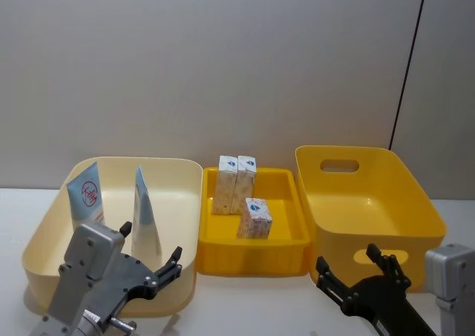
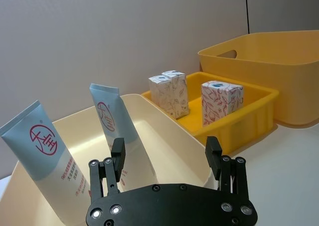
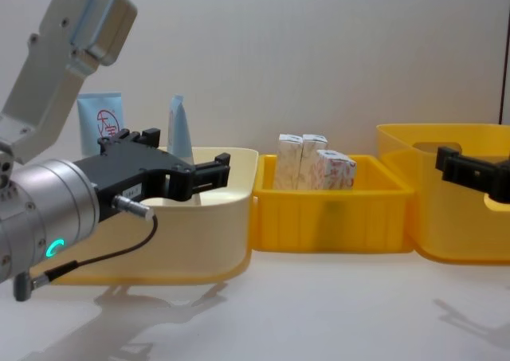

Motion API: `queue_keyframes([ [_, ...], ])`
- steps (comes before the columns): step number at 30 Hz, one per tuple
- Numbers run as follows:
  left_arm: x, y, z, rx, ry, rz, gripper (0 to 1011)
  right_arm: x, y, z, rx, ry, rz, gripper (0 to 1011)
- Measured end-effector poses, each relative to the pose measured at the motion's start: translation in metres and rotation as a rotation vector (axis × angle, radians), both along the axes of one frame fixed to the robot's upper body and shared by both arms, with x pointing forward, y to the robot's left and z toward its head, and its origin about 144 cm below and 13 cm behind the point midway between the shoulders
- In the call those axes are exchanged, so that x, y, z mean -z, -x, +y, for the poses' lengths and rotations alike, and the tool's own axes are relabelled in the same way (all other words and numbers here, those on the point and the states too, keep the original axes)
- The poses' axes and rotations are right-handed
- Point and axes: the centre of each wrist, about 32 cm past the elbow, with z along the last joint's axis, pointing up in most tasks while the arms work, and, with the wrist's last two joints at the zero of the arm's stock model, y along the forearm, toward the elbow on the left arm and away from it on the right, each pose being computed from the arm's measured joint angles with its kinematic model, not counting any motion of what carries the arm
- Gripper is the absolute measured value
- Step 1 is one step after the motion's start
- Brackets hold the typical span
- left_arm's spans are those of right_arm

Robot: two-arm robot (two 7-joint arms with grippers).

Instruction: Bimanual collaborative sorting of washing and personal care products

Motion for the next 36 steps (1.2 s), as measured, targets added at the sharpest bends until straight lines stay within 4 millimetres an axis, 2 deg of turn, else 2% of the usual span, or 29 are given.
queue_keyframes([
  [36,0.0,0.0,0.0,0.0,0.0,0.0,1003,0.0,0.0,0.0,0.0,0.0,0.0,1001],
])
